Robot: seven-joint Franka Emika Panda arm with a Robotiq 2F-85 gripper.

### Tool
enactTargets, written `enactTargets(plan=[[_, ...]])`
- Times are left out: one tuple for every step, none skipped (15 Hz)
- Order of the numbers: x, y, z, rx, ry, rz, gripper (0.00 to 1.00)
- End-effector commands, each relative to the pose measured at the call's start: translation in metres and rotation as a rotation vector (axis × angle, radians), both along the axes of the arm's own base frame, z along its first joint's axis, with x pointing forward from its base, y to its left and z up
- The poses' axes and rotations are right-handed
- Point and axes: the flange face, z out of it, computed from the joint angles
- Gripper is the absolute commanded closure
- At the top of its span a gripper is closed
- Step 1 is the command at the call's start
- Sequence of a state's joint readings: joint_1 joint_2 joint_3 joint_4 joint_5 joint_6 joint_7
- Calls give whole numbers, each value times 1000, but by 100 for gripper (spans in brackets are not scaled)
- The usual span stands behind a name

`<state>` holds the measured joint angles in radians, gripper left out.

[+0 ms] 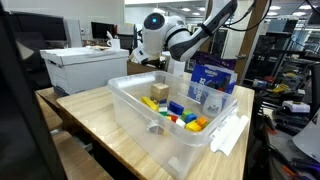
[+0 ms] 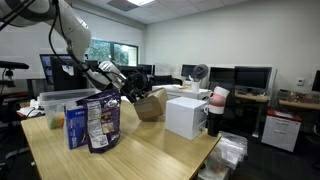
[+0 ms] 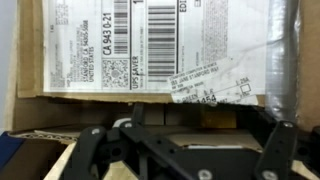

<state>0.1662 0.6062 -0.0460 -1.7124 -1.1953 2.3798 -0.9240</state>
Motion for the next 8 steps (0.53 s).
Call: enactTargets(plan=[[-15, 6, 10, -66, -101, 29, 0], [-16, 8, 9, -77, -118, 37, 0], [-17, 9, 9, -88, -134, 39, 0], [-18, 9, 8, -95, -147, 42, 0], [-20, 10, 8, -107, -160, 44, 0], [-21, 10, 7, -119, -170, 44, 0], [-21, 11, 7, -135, -186, 42, 0], [-22, 11, 7, -149, -194, 40, 0]])
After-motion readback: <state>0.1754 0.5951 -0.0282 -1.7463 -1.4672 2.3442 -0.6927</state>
